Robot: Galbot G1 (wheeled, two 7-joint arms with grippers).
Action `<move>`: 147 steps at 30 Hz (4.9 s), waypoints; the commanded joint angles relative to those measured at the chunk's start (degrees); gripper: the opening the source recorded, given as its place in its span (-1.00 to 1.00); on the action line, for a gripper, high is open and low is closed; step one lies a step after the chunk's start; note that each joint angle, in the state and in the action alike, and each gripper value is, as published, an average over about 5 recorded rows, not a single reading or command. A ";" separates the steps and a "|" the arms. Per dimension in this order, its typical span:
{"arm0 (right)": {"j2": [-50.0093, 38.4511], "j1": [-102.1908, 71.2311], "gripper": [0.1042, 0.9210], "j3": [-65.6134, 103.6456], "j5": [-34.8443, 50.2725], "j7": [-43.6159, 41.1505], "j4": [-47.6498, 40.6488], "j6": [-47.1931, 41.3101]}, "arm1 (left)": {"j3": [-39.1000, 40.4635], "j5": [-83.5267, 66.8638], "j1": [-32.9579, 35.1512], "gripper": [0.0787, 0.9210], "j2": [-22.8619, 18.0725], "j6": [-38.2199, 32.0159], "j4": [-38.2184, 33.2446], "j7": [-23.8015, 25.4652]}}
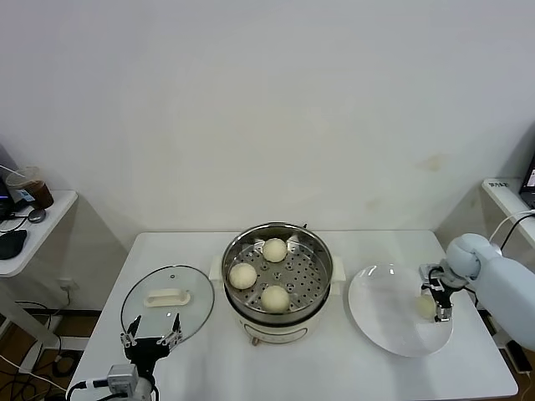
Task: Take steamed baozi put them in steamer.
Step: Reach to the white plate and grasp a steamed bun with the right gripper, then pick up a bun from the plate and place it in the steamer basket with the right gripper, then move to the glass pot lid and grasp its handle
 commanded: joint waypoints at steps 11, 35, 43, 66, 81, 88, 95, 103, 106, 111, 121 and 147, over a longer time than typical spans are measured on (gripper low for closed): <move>-2.25 2.31 0.01 -1.19 3.91 -0.88 2.63 -2.04 | 0.57 0.03 -0.26 0.77 0.34 -0.02 0.12 -0.17; 10.04 57.08 -0.13 -42.89 53.13 -1.74 19.10 -26.79 | -0.07 -0.46 -2.54 0.77 1.77 -0.91 0.04 -1.25; 19.05 55.14 -0.13 -45.18 53.35 -0.58 17.33 -30.19 | -0.38 -1.75 -3.04 0.77 1.74 -0.87 -0.03 -1.40; 24.05 42.85 -0.13 -46.04 41.83 6.31 12.73 -29.86 | -0.60 -2.32 -3.39 0.77 1.04 -0.86 -0.04 -1.56; 24.11 41.00 -0.13 -45.80 41.04 6.85 13.56 -30.16 | -0.44 -2.29 -3.41 0.77 0.82 -0.87 -0.36 -1.63; 23.38 41.23 -0.06 -46.12 40.71 6.96 14.32 -30.31 | -0.41 -2.28 -3.35 0.77 0.78 -0.87 -0.44 -1.61; 21.40 42.38 0.41 -44.67 41.36 6.74 15.83 -30.35 | -0.32 -2.16 -3.14 0.77 0.61 -0.86 -0.62 -1.63; 11.16 44.88 0.75 -31.73 42.60 5.24 21.21 -28.67 | -0.23 -1.92 -2.22 0.77 0.48 -0.84 -1.60 -1.54; 6.46 40.90 0.76 -20.12 45.15 8.52 22.62 -26.59 | -0.04 -1.96 -1.91 0.77 0.27 -0.86 -1.64 -1.54; -1.46 34.63 0.76 -6.35 55.29 28.59 25.51 -21.68 | 0.12 -2.74 -1.46 0.77 0.27 -1.86 -1.37 -1.72; -5.30 -7.80 0.76 44.41 65.04 60.20 27.77 -12.52 | 0.36 -2.93 -1.05 0.77 0.65 -4.64 -1.86 -1.63; 37.41 -61.80 0.76 68.53 49.84 69.72 43.66 -5.94 | 1.90 75.71 -9.27 0.77 22.87 -19.86 16.25 -12.44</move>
